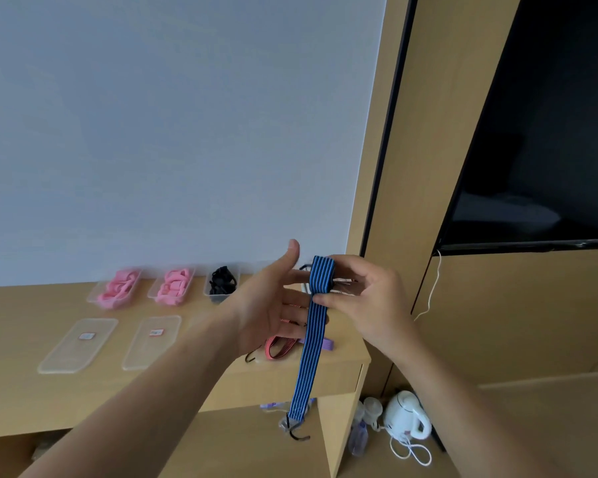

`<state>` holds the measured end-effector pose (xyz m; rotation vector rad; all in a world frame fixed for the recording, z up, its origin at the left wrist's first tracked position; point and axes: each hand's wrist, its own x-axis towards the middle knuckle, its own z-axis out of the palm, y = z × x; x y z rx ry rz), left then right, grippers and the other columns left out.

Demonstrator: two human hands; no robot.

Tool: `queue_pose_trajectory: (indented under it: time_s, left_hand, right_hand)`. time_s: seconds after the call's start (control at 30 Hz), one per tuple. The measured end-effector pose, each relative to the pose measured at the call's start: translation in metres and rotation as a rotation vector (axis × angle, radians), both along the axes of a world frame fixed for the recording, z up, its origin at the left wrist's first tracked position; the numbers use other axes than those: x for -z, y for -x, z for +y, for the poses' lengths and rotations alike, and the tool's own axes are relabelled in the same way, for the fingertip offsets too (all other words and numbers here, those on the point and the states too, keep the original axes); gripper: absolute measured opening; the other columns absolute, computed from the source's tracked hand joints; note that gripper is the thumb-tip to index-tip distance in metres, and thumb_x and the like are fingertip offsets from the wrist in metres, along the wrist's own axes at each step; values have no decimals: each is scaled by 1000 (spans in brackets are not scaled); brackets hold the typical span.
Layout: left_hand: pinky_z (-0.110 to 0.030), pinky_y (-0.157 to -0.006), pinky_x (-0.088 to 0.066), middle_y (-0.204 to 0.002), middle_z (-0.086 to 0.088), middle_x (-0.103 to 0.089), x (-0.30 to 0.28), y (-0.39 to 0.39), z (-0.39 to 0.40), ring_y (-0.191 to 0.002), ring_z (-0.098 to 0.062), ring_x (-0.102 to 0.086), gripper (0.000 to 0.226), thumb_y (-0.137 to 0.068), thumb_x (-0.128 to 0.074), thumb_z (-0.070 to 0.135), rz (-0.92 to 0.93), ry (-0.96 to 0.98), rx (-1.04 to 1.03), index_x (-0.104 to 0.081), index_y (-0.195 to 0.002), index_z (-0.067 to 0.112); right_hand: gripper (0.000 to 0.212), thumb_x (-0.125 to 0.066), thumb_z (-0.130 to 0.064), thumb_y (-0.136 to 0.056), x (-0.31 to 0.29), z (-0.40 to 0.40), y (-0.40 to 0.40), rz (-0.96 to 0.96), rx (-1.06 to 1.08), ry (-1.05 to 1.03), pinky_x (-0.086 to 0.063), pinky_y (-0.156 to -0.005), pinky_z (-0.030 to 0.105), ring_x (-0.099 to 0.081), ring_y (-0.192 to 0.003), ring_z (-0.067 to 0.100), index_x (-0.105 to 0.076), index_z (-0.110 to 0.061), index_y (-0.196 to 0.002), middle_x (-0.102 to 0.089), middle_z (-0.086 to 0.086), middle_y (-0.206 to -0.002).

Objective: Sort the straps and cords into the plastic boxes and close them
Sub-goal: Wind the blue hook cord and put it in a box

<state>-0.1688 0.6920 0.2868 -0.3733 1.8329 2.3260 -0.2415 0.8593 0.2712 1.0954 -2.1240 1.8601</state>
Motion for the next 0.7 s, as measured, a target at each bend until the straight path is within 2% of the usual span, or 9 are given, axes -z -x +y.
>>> queue_pose_trajectory:
  time_s: [0.1,0.23,0.33,0.4,0.47,0.53,0.6,0.7]
  left_hand:
    - [-42,-72,-61,-104,-27,-72,-2,2,-3,-89,-39,-73,60,-90,-65,58,21,-43,-6,-67,-115,3]
    - [-44,-78,-62,-99,-26,-72,-1,3,-3,-91,-41,-73,33,-93,-67,32,18,-62,-54,-73,-103,2]
    - [-45,-77,-62,-95,-25,-72,2,4,-3,-86,-40,-73,28,-93,-66,26,9,-96,-74,-75,-97,1]
    - [-49,-84,-61,-96,-25,-70,6,5,-3,-87,-39,-72,27,-95,-63,24,1,-110,-94,-73,-99,-1]
    - [-51,-88,-60,-97,-23,-70,10,6,-2,-87,-37,-71,26,-97,-59,20,2,-116,-113,-74,-97,-1]
    - [-47,-84,-61,-97,-21,-69,12,7,-4,-85,-34,-69,27,-99,-56,16,17,-107,-120,-79,-92,2]
    - [-45,-84,-59,-100,-21,-68,11,6,-6,-91,-33,-64,26,-100,-53,12,42,-80,-112,-78,-103,2]
    - [-47,-85,-57,-103,-22,-69,8,6,-7,-94,-35,-65,28,-100,-51,4,92,-25,-96,-69,-120,0]
  right_hand:
    - [56,-88,6,-63,4,-3,-3,136,40,-44,-55,-86,18,-71,-94,2,-75,-33,-101,-75,-19,-99]
    - [48,-86,10,-64,6,-4,-1,255,55,-82,-54,-87,17,-70,-96,2,-78,-15,-103,-73,-17,-100]
    - [43,-84,10,-67,4,-3,-1,334,30,-134,-52,-90,15,-68,-100,4,-77,-10,-105,-72,-10,-103]
    - [45,-81,12,-69,5,-2,0,372,3,-184,-51,-94,15,-66,-105,3,-76,-9,-109,-72,-9,-107]
    - [51,-78,14,-71,9,0,1,378,-7,-248,-44,-99,10,-60,-113,-3,-74,-10,-116,-68,-10,-115]
    - [57,-73,16,-75,13,3,0,348,-18,-295,-36,-103,5,-51,-121,-13,-71,-13,-124,-62,-14,-126]
    - [58,-65,17,-81,17,3,-2,332,-38,-315,-34,-105,4,-44,-126,-19,-68,-16,-129,-58,-14,-136]
    - [49,-55,13,-89,21,4,-3,275,-78,-243,-39,-107,12,-47,-131,-11,-70,-16,-126,-57,-12,-142]
